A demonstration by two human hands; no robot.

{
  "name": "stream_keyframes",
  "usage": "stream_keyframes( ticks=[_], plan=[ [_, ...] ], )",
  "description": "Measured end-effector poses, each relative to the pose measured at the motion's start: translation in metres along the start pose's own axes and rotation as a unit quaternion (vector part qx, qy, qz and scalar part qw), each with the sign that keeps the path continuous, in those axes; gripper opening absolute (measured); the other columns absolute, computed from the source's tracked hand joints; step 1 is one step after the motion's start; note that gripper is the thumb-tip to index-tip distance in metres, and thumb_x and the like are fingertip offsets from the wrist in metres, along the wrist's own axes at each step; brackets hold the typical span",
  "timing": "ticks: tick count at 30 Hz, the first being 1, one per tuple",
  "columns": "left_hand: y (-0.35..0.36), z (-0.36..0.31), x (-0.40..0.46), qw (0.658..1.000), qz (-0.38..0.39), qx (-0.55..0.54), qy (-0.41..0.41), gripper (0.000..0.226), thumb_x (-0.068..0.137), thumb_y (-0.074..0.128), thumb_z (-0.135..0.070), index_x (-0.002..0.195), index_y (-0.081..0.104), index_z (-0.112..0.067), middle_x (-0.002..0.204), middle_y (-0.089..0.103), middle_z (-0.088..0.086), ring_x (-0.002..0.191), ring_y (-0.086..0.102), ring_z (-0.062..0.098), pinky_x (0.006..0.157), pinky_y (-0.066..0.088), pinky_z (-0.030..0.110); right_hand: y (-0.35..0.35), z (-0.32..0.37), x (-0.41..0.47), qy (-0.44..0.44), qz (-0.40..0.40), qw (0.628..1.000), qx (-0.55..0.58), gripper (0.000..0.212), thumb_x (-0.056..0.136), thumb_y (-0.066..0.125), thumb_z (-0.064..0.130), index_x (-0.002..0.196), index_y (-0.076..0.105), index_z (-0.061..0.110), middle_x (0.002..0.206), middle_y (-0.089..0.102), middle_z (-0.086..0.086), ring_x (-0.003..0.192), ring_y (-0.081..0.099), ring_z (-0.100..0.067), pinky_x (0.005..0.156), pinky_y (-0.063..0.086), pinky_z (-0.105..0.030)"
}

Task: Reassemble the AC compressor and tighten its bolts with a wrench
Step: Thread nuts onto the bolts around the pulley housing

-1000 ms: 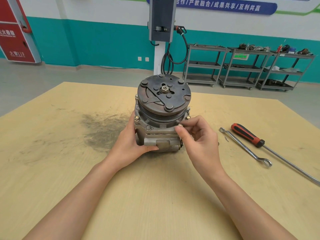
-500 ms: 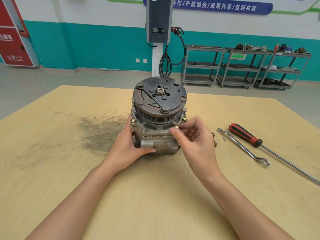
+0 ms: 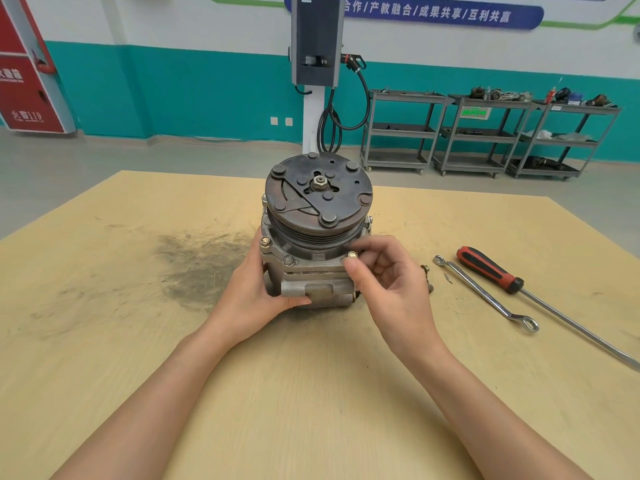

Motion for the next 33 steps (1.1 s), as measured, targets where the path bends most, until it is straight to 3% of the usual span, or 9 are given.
stream_keyframes(
  ticks=[4,7,11,14,17,20,24,29,33],
  plan=[
    [0.0,0.001,0.0,1.0,0.0,0.005,-0.002,0.094,0.051,0.083,-0.055,0.128,0.034,-0.033,0.109,0.051,-0.052,0.104,0.048,-0.028,0.077,0.037,-0.005,-0.001,0.0,0.0,0.011,-0.002,1.0,0.007,0.009,0.087,0.067,0.017,0.086,0.065,0.026,0.074,0.064,0.012,0.072,0.058,-0.006,0.07,0.047,-0.023],
    [0.0,0.002,0.0,1.0,-0.001,0.009,-0.004,0.094,0.05,0.083,-0.055,0.127,0.035,-0.032,0.11,0.051,-0.052,0.104,0.048,-0.028,0.077,0.037,-0.005,0.002,-0.001,0.0,0.025,-0.038,0.999,0.002,0.021,0.084,0.074,0.013,0.077,0.058,0.025,0.075,0.064,0.009,0.074,0.059,-0.012,0.071,0.051,-0.035],
    [-0.001,0.006,0.001,1.0,0.0,0.008,-0.001,0.097,0.055,0.089,-0.047,0.133,0.037,-0.025,0.11,0.051,-0.052,0.106,0.047,-0.028,0.078,0.037,-0.005,-0.001,0.002,-0.001,0.002,-0.001,1.0,0.003,0.008,0.087,0.067,0.017,0.092,0.063,0.023,0.071,0.058,0.011,0.071,0.055,-0.007,0.07,0.046,-0.025],
    [0.0,0.007,0.0,1.0,-0.004,0.006,-0.003,0.11,0.048,0.088,-0.061,0.137,0.036,-0.021,0.109,0.051,-0.053,0.104,0.047,-0.029,0.077,0.037,-0.006,-0.002,0.001,-0.002,-0.007,0.01,1.0,-0.01,0.008,0.088,0.062,0.019,0.093,0.066,0.024,0.074,0.062,0.012,0.074,0.057,-0.006,0.071,0.047,-0.023],
    [0.001,0.008,0.0,1.0,-0.004,0.003,-0.008,0.105,0.047,0.083,-0.062,0.135,0.038,-0.025,0.109,0.053,-0.05,0.104,0.05,-0.026,0.076,0.038,-0.005,0.002,-0.001,-0.002,0.011,-0.036,0.999,-0.003,0.014,0.084,0.071,0.018,0.082,0.06,0.027,0.068,0.059,0.009,0.069,0.055,-0.008,0.068,0.046,-0.029],
    [0.001,0.009,0.001,1.0,-0.002,0.009,-0.007,0.101,0.05,0.087,-0.054,0.134,0.039,-0.026,0.11,0.054,-0.049,0.105,0.051,-0.025,0.077,0.038,-0.004,0.003,-0.001,-0.002,0.007,-0.037,0.999,-0.01,0.009,0.082,0.069,0.025,0.085,0.061,0.027,0.067,0.056,0.009,0.067,0.052,-0.008,0.066,0.045,-0.027],
    [0.001,0.013,0.003,1.0,-0.003,0.025,-0.006,0.095,0.057,0.093,-0.036,0.134,0.039,-0.024,0.108,0.052,-0.052,0.103,0.048,-0.028,0.076,0.037,-0.006,-0.001,0.0,0.0,-0.011,0.004,1.0,-0.015,0.01,0.089,0.059,0.021,0.093,0.068,0.025,0.081,0.067,0.004,0.079,0.061,-0.011,0.073,0.049,-0.025],
    [0.001,0.009,0.002,1.0,-0.006,0.011,-0.011,0.101,0.049,0.085,-0.057,0.134,0.042,-0.023,0.111,0.054,-0.048,0.106,0.051,-0.023,0.078,0.038,-0.004,0.002,-0.002,0.001,0.023,-0.038,0.999,0.025,0.018,0.084,0.073,0.012,0.077,0.061,0.025,0.07,0.064,0.013,0.069,0.056,-0.003,0.066,0.046,-0.018],
    [0.0,0.011,0.002,1.0,-0.004,0.012,-0.011,0.102,0.052,0.089,-0.051,0.136,0.04,-0.021,0.111,0.053,-0.049,0.106,0.05,-0.024,0.078,0.038,-0.004,0.0,0.0,0.001,0.016,-0.008,0.999,0.047,0.007,0.084,0.071,0.019,0.089,0.066,0.021,0.067,0.059,0.012,0.067,0.054,-0.003,0.066,0.046,-0.017]
  ],
)
Point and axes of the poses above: each hand's wrist, its own x-axis towards the middle knuckle, its own y-axis out of the palm, z = x × y, the point moved 3 cm from there along x, towards the middle knuckle
